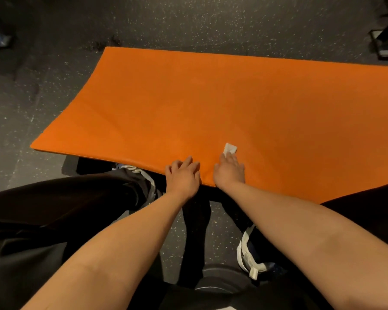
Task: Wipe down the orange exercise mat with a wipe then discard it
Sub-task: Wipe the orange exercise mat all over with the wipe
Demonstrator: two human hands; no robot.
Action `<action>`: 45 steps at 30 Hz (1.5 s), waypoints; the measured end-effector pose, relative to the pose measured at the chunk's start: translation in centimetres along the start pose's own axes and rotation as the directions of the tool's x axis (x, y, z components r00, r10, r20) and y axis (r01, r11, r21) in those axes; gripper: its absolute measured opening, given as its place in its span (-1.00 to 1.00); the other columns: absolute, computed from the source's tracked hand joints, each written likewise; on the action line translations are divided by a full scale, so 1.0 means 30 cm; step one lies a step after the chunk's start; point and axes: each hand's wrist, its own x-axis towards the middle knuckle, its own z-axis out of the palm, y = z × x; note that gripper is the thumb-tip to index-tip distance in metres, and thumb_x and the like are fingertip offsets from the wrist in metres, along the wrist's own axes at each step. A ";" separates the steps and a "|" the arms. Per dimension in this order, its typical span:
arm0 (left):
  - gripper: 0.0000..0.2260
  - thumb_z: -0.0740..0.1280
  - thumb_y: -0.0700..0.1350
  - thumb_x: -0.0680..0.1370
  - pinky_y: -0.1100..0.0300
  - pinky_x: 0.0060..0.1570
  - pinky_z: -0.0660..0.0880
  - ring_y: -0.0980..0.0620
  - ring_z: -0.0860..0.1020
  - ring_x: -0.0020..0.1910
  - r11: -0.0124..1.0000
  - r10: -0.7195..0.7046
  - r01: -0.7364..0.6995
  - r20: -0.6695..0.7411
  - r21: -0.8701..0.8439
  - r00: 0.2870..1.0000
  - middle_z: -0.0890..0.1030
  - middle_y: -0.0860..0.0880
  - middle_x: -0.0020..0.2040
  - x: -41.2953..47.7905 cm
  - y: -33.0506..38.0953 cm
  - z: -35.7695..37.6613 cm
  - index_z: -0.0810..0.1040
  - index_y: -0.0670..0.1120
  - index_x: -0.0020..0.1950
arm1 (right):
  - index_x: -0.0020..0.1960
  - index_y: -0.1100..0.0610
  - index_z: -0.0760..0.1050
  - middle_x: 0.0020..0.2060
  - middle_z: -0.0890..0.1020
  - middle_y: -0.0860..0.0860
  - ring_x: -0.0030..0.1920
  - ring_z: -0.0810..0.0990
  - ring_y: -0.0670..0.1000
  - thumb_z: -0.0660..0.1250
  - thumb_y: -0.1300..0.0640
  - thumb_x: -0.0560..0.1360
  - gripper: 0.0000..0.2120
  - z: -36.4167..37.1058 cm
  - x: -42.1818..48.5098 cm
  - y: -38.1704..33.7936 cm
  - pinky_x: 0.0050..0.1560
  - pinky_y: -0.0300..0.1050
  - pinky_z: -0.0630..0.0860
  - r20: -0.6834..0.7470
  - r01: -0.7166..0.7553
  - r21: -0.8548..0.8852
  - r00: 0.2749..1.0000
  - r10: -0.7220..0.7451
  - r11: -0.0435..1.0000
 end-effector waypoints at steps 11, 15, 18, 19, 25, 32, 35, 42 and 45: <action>-0.59 0.12 0.01 0.66 -0.07 0.27 0.20 -0.15 0.29 0.33 0.993 -0.094 0.093 0.001 -0.065 0.996 0.25 0.06 0.55 0.133 -0.052 0.056 0.32 0.13 0.53 | 0.67 0.07 -0.17 0.64 -0.19 0.00 0.63 -0.22 0.01 -0.02 0.14 0.68 -0.40 -0.007 0.161 0.062 0.58 0.14 -0.19 -0.026 -0.010 -0.064 1.000 0.008 0.998; -0.57 0.14 -0.02 0.65 -0.06 0.32 0.16 -0.13 0.30 0.39 0.984 -0.142 0.135 -0.062 -0.117 0.988 0.24 0.01 0.57 0.211 -0.070 0.051 0.31 0.08 0.54 | 0.66 0.13 -0.15 0.64 -0.19 0.05 0.63 -0.23 0.04 -0.04 0.11 0.70 -0.42 0.022 0.216 -0.016 0.60 0.10 -0.20 -0.036 0.006 -0.051 0.999 -0.008 0.999; -0.53 0.15 -0.04 0.65 -0.07 0.39 0.11 -0.16 0.22 0.44 0.979 -0.171 0.158 -0.093 -0.129 0.981 0.19 0.00 0.61 0.275 -0.081 0.048 0.25 0.04 0.58 | 0.67 0.10 -0.08 0.65 -0.10 0.03 0.64 -0.17 0.01 -0.03 0.12 0.72 -0.46 0.055 0.250 -0.129 0.61 0.06 -0.19 0.042 0.240 -0.034 0.970 -0.239 0.970; -0.51 0.14 -0.04 0.65 -0.09 0.43 0.07 -0.16 0.18 0.47 0.978 -0.168 0.156 -0.078 -0.139 0.983 0.15 0.00 0.62 0.293 -0.089 0.052 0.22 0.04 0.59 | 0.67 0.08 -0.06 0.65 -0.06 0.02 0.64 -0.15 0.00 -0.02 0.11 0.73 -0.47 0.062 0.260 -0.156 0.61 0.07 -0.18 0.084 0.331 -0.036 0.941 -0.327 0.943; -0.49 0.13 -0.04 0.65 -0.10 0.46 -0.02 -0.12 0.11 0.50 0.981 -0.160 0.151 -0.073 -0.121 0.984 0.07 0.02 0.64 0.319 -0.103 0.102 0.17 0.04 0.61 | 0.67 -0.02 -0.05 0.65 -0.07 -0.07 0.63 -0.19 -0.03 -0.07 0.00 0.74 -0.49 0.023 0.373 -0.079 0.57 0.18 -0.28 0.039 0.378 -0.215 0.925 -0.378 0.901; -0.53 0.09 -0.03 0.67 -0.09 0.47 -0.08 -0.08 0.07 0.52 0.963 -0.211 0.196 -0.065 -0.185 0.975 0.08 0.07 0.64 0.325 -0.089 0.108 0.18 0.08 0.60 | 0.66 0.07 -0.06 0.65 -0.13 0.00 0.62 -0.25 -0.03 -0.03 0.06 0.73 -0.47 0.033 0.354 -0.162 0.59 0.16 -0.27 0.043 0.328 -0.079 0.945 -0.326 0.941; -0.55 0.06 0.02 0.68 -0.10 0.49 -0.09 -0.09 0.06 0.54 0.954 -0.229 0.213 -0.052 -0.212 0.972 0.08 0.08 0.64 0.326 -0.080 0.100 0.19 0.09 0.60 | 0.66 0.04 -0.03 0.65 -0.07 -0.04 0.63 -0.20 -0.05 0.00 0.06 0.73 -0.47 0.039 0.330 -0.166 0.59 0.15 -0.26 0.137 0.481 -0.102 0.874 -0.466 0.871; -0.49 0.02 0.14 0.68 -0.21 0.49 -0.12 -0.15 -0.02 0.55 0.981 -0.167 0.169 0.037 -0.099 0.985 -0.06 0.00 0.66 0.310 -0.066 0.080 0.07 0.11 0.63 | 0.67 0.05 -0.12 0.65 -0.16 -0.03 0.62 -0.26 -0.01 -0.01 0.10 0.70 -0.42 -0.012 0.338 -0.090 0.59 0.19 -0.24 -0.035 0.092 -0.099 0.995 -0.096 0.991; -0.51 0.02 0.10 0.69 -0.22 0.50 -0.15 -0.19 -0.07 0.58 0.981 -0.145 0.152 0.072 -0.116 0.987 -0.08 -0.01 0.66 0.294 -0.048 0.073 0.06 0.12 0.63 | 0.67 0.05 -0.08 0.65 -0.12 -0.02 0.63 -0.23 -0.03 0.01 0.08 0.71 -0.44 0.024 0.266 -0.124 0.60 0.15 -0.22 0.073 0.283 -0.079 0.958 -0.277 0.956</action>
